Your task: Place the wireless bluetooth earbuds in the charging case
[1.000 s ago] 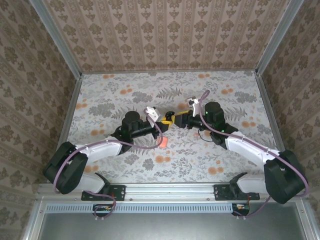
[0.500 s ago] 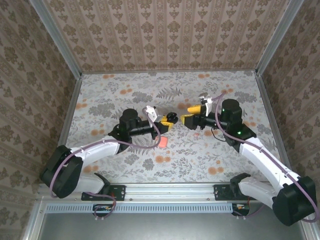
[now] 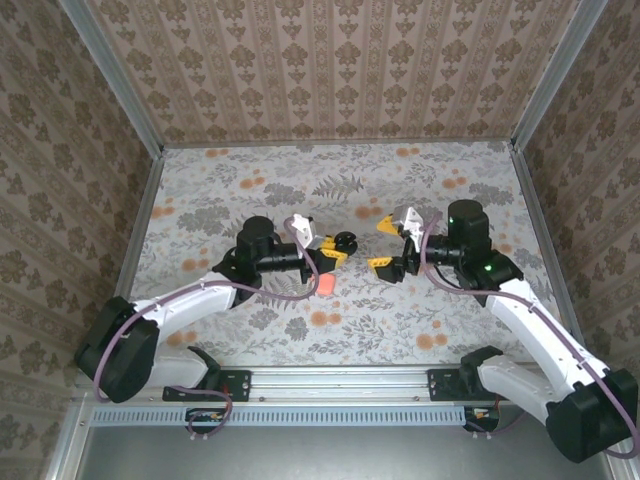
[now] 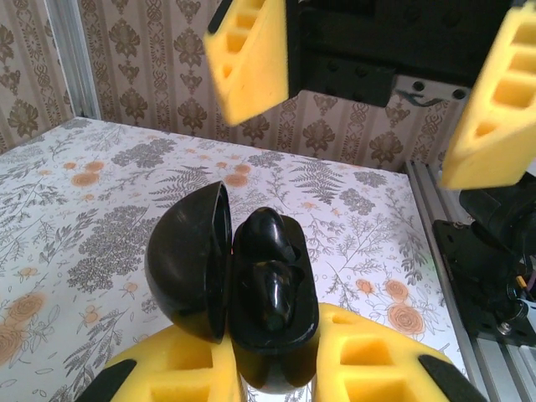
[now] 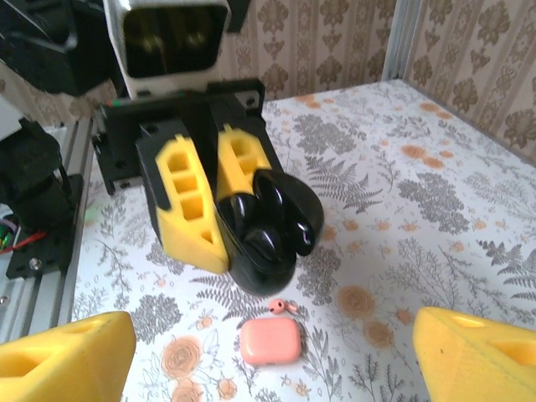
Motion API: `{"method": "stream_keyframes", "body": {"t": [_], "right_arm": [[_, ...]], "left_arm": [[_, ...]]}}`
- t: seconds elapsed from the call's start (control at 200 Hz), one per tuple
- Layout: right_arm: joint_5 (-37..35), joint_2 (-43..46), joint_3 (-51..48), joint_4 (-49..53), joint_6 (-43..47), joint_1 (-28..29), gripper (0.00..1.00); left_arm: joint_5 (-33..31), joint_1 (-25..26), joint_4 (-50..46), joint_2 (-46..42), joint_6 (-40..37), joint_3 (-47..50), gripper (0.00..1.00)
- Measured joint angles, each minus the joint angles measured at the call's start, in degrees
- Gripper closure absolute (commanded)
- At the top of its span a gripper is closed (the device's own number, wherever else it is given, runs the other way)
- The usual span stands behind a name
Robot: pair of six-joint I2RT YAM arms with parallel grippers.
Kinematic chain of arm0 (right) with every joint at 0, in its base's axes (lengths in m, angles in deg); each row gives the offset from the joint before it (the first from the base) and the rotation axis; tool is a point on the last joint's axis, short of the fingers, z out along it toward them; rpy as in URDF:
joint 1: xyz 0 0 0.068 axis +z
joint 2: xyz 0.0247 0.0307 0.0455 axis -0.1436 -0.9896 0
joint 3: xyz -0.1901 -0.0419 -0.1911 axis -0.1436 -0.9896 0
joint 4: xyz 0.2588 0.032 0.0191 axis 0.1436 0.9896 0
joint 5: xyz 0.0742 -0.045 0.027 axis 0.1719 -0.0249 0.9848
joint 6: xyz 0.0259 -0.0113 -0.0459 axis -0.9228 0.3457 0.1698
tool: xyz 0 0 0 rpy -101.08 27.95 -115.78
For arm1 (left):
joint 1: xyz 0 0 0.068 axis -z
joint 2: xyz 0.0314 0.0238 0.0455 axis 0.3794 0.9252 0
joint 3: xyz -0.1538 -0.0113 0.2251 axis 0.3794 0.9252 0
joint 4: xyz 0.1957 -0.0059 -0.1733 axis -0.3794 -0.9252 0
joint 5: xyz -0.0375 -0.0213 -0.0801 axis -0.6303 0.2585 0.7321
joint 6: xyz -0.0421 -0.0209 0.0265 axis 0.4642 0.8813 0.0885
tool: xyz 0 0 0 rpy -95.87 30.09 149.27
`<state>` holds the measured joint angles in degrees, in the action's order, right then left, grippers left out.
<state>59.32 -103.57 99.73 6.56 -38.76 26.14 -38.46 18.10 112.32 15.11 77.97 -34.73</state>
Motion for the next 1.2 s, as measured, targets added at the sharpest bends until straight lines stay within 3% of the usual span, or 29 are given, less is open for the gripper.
{"method": "stream_keyframes", "body": {"t": [0.3,0.765,1.2], "right_arm": [[1.49,-6.27,1.29,2.36,6.23,1.46,0.15],[8.90,-17.79,9.68,4.31,9.81,4.52,0.27],[13.51,-19.80,11.56,6.62,12.87,4.87,0.38]], "left_arm": [[0.83,0.00,-0.52,-0.61,-0.26,0.00,0.90],[1.16,0.02,-0.79,-0.61,-0.68,-0.02,0.90],[0.94,0.02,-2.14,-0.61,-1.33,-0.02,0.90]]}}
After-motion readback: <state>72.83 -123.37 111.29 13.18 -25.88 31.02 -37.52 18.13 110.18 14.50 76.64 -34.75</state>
